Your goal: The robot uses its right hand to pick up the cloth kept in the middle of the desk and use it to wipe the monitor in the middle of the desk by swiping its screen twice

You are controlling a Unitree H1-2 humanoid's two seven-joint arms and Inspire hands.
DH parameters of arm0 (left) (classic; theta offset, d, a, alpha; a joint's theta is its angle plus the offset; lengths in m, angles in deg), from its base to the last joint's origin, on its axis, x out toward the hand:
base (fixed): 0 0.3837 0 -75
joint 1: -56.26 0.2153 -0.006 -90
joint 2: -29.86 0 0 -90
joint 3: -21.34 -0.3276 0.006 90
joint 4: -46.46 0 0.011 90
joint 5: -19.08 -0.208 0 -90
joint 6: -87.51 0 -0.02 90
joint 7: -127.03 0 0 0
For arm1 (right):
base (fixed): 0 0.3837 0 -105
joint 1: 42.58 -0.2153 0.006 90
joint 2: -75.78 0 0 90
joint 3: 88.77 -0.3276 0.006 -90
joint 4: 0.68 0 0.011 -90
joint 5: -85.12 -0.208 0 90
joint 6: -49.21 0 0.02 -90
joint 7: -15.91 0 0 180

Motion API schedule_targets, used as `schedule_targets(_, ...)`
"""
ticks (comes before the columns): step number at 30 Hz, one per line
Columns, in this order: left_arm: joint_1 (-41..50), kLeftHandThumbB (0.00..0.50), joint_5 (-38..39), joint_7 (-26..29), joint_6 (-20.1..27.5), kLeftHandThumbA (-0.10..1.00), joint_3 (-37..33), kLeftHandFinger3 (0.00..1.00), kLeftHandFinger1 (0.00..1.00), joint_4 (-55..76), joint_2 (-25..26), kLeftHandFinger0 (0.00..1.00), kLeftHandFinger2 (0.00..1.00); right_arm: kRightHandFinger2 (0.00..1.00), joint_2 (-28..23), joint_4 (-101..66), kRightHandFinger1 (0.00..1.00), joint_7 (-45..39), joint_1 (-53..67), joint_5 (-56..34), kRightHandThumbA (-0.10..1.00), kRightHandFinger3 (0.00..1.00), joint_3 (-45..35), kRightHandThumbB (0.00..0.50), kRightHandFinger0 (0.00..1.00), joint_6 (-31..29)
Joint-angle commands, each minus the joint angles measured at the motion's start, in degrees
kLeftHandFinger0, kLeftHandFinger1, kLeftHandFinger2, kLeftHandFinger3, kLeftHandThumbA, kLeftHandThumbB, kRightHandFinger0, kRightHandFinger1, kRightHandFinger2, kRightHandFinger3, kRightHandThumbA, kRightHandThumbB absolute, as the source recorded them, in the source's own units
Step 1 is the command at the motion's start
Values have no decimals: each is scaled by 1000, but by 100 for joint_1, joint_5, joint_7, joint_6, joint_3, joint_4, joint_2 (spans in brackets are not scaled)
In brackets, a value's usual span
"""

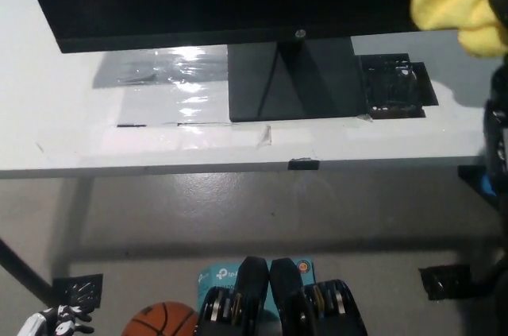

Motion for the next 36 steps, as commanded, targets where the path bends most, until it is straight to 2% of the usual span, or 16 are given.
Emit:
schedule_targets(1, 101, 240, -9, 101, 12, 456, 100, 814, 536, 216, 58, 462, 694, 24, -292, -144, 0, 103, -139, -121, -100, 1, -165, 164, 0, -63)
schedule_targets(9, 113, 234, -4, 97, 50, 439, 97, 806, 522, 159, 34, 458, 683, 57, -363, -164, 0, 105, -87, -87, -100, 0, -223, 143, 0, 89)
schedule_targets(12, 120, 228, 8, 88, 27, 421, 93, 805, 524, 200, 22, 445, 692, 52, -350, -160, 0, 107, -78, -84, -100, 0, -197, 182, 0, -3)
schedule_targets(14, 111, 227, -20, 92, 38, 429, 85, 806, 524, 204, 36, 444, 692, 45, -340, -129, 0, 92, -88, -89, -100, 0, -171, 170, 0, -53)
schedule_targets(16, 108, 237, -27, 80, 53, 447, 79, 826, 528, 192, 51, 458, 696, 59, -237, -99, 0, 193, -210, -41, -100, 39, -130, 192, 0, -24)
schedule_targets(21, 99, 236, 14, 67, 64, 441, 91, 806, 521, 165, 33, 444, 688, 90, -95, -144, 0, 201, -366, 20, -100, 136, 12, 189, 0, 55)
schedule_targets(22, 97, 235, -1, 81, 44, 442, 91, 804, 521, 179, 36, 443, 685, 97, -82, -86, 0, 175, -417, 30, -100, 105, 66, 175, 0, 27)
schedule_targets(23, 88, 254, -1, 68, 66, 459, 85, 790, 517, 169, 43, 430, 675, 106, -43, -31, 0, 184, -486, 45, -100, 164, 113, 165, 0, 41)
schedule_targets(25, 96, 255, -9, 63, 78, 459, 74, 787, 517, 158, 40, 428, 673, 91, -36, -31, 0, 184, -488, 44, -100, 155, 147, 157, 0, 59)
schedule_targets(28, 94, 266, 33, 63, 34, 451, 93, 782, 513, 144, 23, 438, 663, 55, 87, 139, 0, 277, -672, 18, -100, 107, 199, 104, 0, 35)
schedule_targets(30, 81, 272, 9, 77, 65, 454, 84, 774, 509, 129, 17, 438, 654, 78, 211, 132, 0, 320, -773, -6, -100, 176, 222, 90, 0, 17)
schedule_targets(31, 92, 260, 11, 67, 40, 457, 78, 780, 514, 161, 21, 445, 659, 127, 257, 216, 1, 352, -848, 3, -100, 308, 245, 100, 0, -5)
schedule_targets(32, 98, 238, -16, 58, 36, 459, 59, 803, 522, 170, 38, 458, 673, 196, 310, 514, 29, 381, -995, -56, -100, 414, 247, 146, 0, -212)
schedule_targets(33, 105, 234, -39, 72, 32, 457, 52, 806, 526, 193, 35, 459, 678, 199, 350, 522, 19, 350, -1027, -47, -100, 353, 312, 153, 0, -361)
schedule_targets(34, 94, 233, -19, 57, 66, 455, 54, 807, 527, 161, 32, 458, 683, 77, 399, 565, 1, 355, -1094, -59, -100, 244, 317, 152, 0, -333)
schedule_targets(36, 88, 237, -16, 40, 108, 451, 50, 799, 531, 139, 41, 456, 694, 1, 515, 380, 0, 264, -1141, -57, -100, 114, 407, 135, 0, -256)
